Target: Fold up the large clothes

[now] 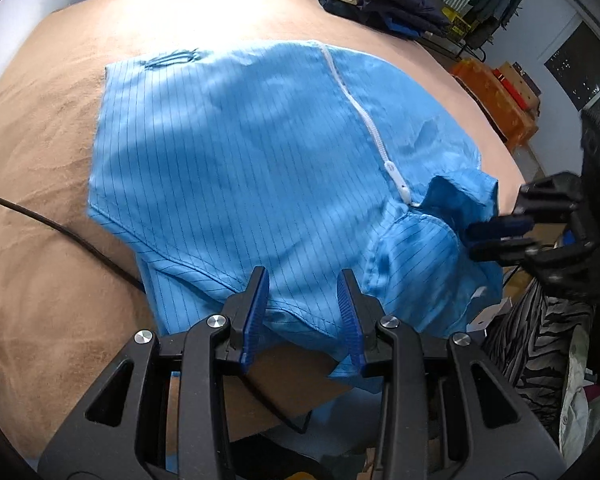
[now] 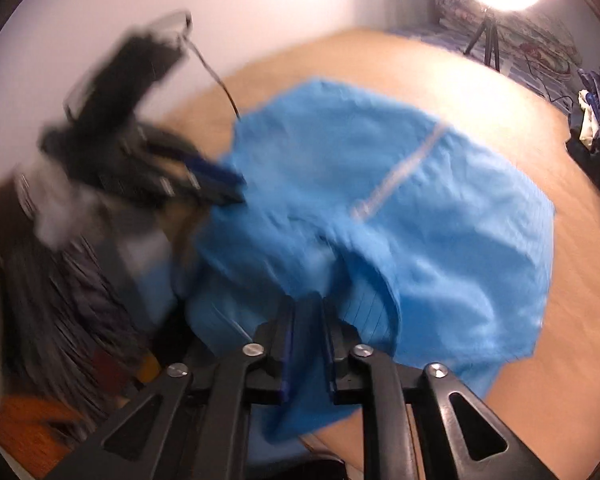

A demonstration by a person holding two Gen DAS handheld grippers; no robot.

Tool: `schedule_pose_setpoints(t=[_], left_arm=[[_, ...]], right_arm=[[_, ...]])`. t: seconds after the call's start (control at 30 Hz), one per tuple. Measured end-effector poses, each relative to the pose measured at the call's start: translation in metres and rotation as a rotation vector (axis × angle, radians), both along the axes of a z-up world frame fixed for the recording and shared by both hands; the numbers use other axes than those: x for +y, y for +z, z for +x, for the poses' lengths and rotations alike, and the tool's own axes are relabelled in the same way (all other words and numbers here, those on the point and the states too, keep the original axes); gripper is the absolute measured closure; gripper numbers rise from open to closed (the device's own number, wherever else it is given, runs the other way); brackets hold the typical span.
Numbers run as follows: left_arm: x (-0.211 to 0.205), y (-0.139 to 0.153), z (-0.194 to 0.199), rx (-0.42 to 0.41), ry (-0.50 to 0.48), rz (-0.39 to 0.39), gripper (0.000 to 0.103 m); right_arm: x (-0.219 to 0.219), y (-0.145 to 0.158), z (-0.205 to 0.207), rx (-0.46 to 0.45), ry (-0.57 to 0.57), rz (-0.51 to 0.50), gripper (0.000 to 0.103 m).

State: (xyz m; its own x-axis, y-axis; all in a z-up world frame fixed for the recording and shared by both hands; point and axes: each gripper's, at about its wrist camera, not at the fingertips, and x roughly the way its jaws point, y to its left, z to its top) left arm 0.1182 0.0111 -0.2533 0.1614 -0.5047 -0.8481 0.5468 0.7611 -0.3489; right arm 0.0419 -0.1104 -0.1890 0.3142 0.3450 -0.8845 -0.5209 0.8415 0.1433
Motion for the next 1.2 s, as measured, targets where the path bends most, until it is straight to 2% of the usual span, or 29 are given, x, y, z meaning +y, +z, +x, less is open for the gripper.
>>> schedule_pose_setpoints(t=[0.07, 0.17, 0.37, 0.5, 0.63, 0.77, 0.93, 1.07, 1.2], left_arm=[[0.000, -0.002, 0.000, -0.002, -0.001, 0.003, 0.068], [-0.002, -0.002, -0.002, -0.010, -0.012, 0.016, 0.068], [-0.007, 0.001, -0.004, -0.007, -0.014, 0.015, 0.068], [-0.002, 0.009, -0.004, -0.015, 0.000, 0.010, 0.068], [0.021, 0.028, -0.014, -0.036, 0.059, -0.044, 0.068], [0.031, 0.049, -0.043, -0.050, 0.085, -0.106, 0.068], [0.001, 0.044, -0.071, -0.036, 0.043, -0.135, 0.068], [-0.022, 0.027, -0.066, -0.046, 0.048, -0.077, 0.068], [-0.018, 0.025, -0.054, -0.062, 0.099, -0.070, 0.068]], right_arm=[[-0.003, -0.014, -0.001, 0.028, 0.008, -0.016, 0.097], [-0.001, -0.020, -0.001, 0.038, 0.014, 0.000, 0.097], [0.011, 0.007, 0.008, -0.021, 0.029, 0.125, 0.097], [0.017, 0.018, 0.024, -0.061, 0.014, 0.157, 0.097], [0.021, 0.022, 0.044, -0.059, 0.002, 0.198, 0.097], [0.023, 0.019, 0.061, -0.046, -0.010, 0.207, 0.097], [0.024, 0.010, 0.075, -0.018, -0.007, 0.208, 0.094], [0.020, 0.005, 0.076, -0.002, -0.001, 0.206, 0.094], [0.008, 0.008, 0.069, -0.003, -0.004, 0.218, 0.076]])
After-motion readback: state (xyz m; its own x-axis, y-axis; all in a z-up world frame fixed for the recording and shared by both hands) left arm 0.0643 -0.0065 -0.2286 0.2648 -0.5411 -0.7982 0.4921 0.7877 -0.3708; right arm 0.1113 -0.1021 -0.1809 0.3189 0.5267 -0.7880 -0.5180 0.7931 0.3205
